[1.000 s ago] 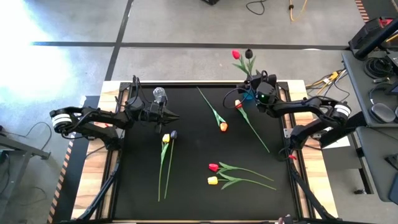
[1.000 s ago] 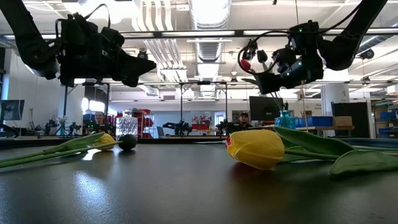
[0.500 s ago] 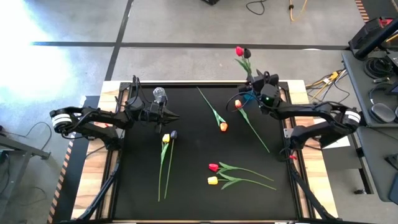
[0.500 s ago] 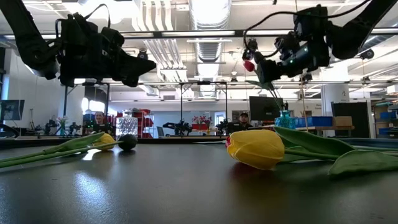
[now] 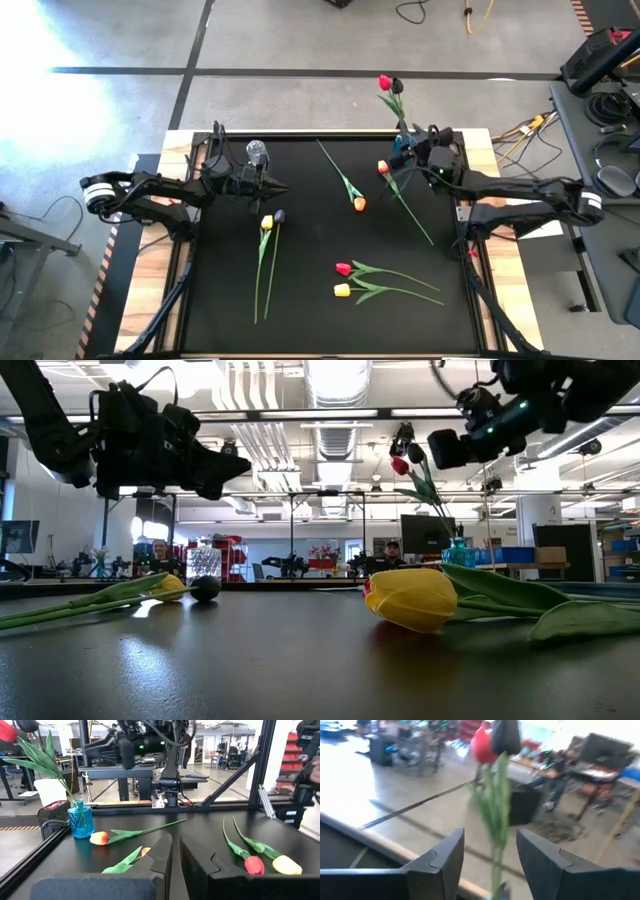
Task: Sort flowers into vase by color
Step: Put the red tulip into the blue vase
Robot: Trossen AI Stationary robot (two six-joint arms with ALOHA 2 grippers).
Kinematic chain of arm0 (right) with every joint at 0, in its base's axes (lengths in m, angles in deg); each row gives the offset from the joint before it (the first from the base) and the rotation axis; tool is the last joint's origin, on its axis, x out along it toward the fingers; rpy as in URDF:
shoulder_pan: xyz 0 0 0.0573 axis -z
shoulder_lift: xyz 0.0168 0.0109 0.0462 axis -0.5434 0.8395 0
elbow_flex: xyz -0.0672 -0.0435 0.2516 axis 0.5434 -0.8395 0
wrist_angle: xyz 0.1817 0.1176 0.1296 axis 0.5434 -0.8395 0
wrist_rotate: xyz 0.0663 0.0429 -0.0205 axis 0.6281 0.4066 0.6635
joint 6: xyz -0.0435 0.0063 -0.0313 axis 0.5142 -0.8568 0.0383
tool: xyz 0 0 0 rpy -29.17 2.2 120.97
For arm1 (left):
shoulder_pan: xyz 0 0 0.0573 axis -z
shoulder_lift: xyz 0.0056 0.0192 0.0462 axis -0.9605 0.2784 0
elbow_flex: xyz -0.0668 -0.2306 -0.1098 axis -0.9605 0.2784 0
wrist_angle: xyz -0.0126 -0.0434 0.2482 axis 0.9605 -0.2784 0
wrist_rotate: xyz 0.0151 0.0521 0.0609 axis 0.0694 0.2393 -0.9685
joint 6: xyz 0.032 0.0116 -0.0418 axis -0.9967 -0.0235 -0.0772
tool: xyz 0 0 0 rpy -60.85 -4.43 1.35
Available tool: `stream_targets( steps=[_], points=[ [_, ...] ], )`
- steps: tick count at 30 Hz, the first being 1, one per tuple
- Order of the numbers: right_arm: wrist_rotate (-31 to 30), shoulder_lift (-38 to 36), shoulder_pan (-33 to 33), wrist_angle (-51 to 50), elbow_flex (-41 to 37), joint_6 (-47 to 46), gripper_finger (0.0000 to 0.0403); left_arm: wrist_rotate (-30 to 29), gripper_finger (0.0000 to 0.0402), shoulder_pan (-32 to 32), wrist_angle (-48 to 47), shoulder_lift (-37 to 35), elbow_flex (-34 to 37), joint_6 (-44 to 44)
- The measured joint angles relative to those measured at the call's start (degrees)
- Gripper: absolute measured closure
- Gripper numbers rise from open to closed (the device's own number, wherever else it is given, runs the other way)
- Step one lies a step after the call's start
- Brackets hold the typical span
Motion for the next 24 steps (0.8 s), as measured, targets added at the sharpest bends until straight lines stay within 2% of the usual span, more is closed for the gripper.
stream_targets(
  steps=[3,7,11,13,15,18,24],
  points=[
    [5.00,-3.65,-2.99,-14.61,1.21,-8.85,0.0259,-0.03,0.0386,0.05,-0.72,0.00,0.41,-2.56],
    [15.98,-5.48,-8.14,-34.06,4.56,-19.19,0.0318,-0.04,0.0399,0.07,0.49,0.00,1.42,-3.24],
    [26.01,-4.21,-14.69,-44.68,5.85,-23.44,0.0375,-0.07,0.0401,0.62,0.81,0.00,2.83,-3.44],
    [30.22,-2.87,-18.51,-48.03,5.92,-26.06,0.0388,-0.07,0.0401,0.88,0.87,0.00,3.68,-3.40],
    [33.21,-1.00,-22.99,-50.06,5.92,-29.95,0.0387,-0.09,0.0401,1.20,0.90,0.00,4.37,-3.27],
    [34.19,2.86,-30.71,-50.54,5.93,-36.99,0.0364,-0.07,0.0401,1.49,1.03,0.00,5.10,-3.26],
    [34.21,14.41,-44.58,-50.32,9.59,-48.03,0.0269,-0.09,0.0401,1.49,1.03,0.00,5.42,-3.24]
  ],
)
